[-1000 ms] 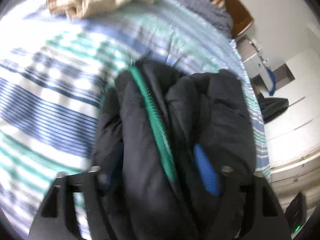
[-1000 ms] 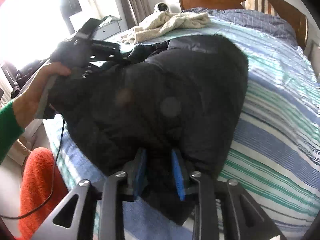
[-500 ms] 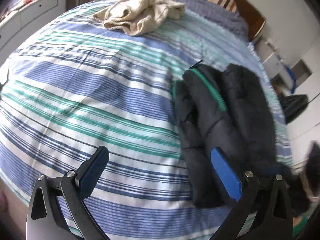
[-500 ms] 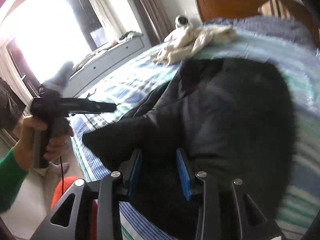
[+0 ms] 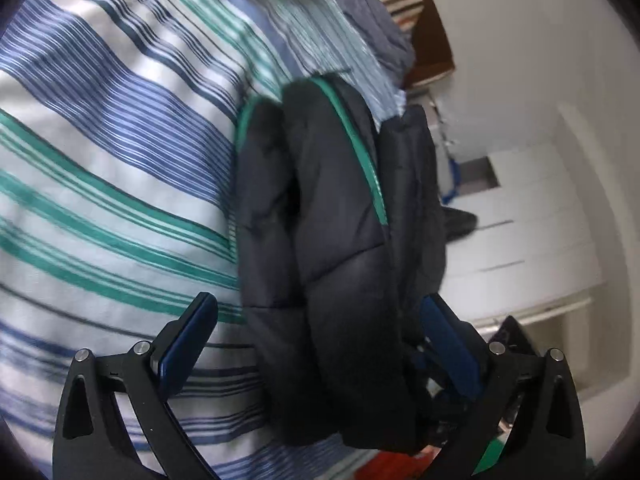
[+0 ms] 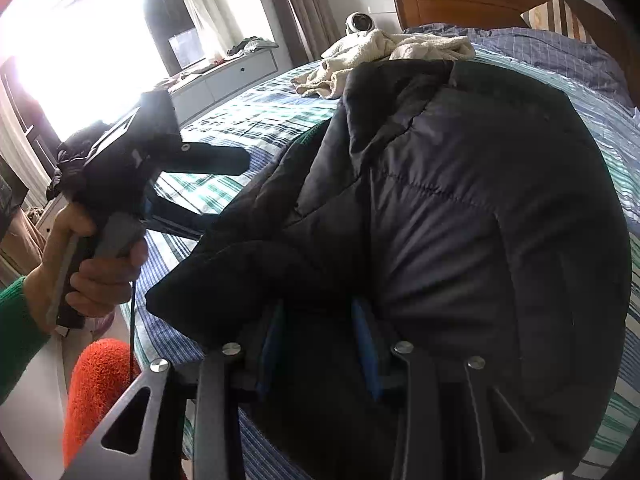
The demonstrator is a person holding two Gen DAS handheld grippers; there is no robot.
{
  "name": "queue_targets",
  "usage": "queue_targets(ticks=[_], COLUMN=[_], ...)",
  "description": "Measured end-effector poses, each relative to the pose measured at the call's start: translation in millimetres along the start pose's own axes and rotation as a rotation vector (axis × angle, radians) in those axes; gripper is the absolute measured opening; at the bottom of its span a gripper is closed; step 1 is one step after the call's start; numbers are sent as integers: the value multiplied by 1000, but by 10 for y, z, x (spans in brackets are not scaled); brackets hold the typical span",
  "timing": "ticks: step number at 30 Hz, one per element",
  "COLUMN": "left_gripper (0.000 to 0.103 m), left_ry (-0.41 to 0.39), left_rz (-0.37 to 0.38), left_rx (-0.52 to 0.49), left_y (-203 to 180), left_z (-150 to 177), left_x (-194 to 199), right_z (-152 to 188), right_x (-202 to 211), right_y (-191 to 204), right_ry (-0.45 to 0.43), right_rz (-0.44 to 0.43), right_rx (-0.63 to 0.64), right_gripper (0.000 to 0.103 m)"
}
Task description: Fold large clothes
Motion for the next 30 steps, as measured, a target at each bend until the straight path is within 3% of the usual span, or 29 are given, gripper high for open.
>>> queue_targets(ticks=[2, 6, 10, 12, 15, 19, 20, 21, 24, 25, 27, 30], left_gripper=[101, 101, 101, 103, 103, 103, 103, 103, 103, 103, 103, 103], left_ry=[53, 125, 193, 212, 213, 184, 182, 181, 186, 187, 188, 184], left_rz=[33, -41, -176, -290, -223, -225, -225, -224, -220, -219, -221, -230], left_rx=[-35, -132, -155, -118, -62, -64, -62, -63, -67, -69, -71, -75], left_y=[-99, -330, -427, -276, -200, -270, -278, -283, -275, -272, -277, -306], left_z=[-7, -86, -241, -330, -388, -339, -336, -332, -306, -306, -329, -327], left_x=[-137, -382, -666, -844, -963, -1010, -1023, -1032, -1037, -1041, -1063, -1110], right_z=[-5, -22, -33, -18, -6, 52, 82, 117, 291, 365, 498, 622], right_x=[-2, -15, -37, -44, -19, 313, 489, 674, 1127, 1167, 1010, 783], right_y=[7, -6, -13, -4, -19, -125, -230, -372, -991, -1236, -1635, -1885], right_ry=[-1, -2, -9, -9, -24, -37, -71, -118, -237, -232, -133, -86], right_rz=[9, 27, 45, 52, 53, -77, -109, -125, -100, -99, -142, -273], right_rx=[5, 12, 14, 21, 28, -57, -104, -154, -326, -376, -454, -519], right_gripper=[36, 35, 36, 35, 35, 37, 42, 55, 85, 85, 85, 85])
Point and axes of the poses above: each gripper's, at about its wrist camera, not at the fingertips, and x roughly against the way its jaws point, y to its left, z to its underside, the point moved 7 cm from there along -x, roughly the way its jaws point, and after that the axes turned 12 degrees about y, right-handed, at the moved point
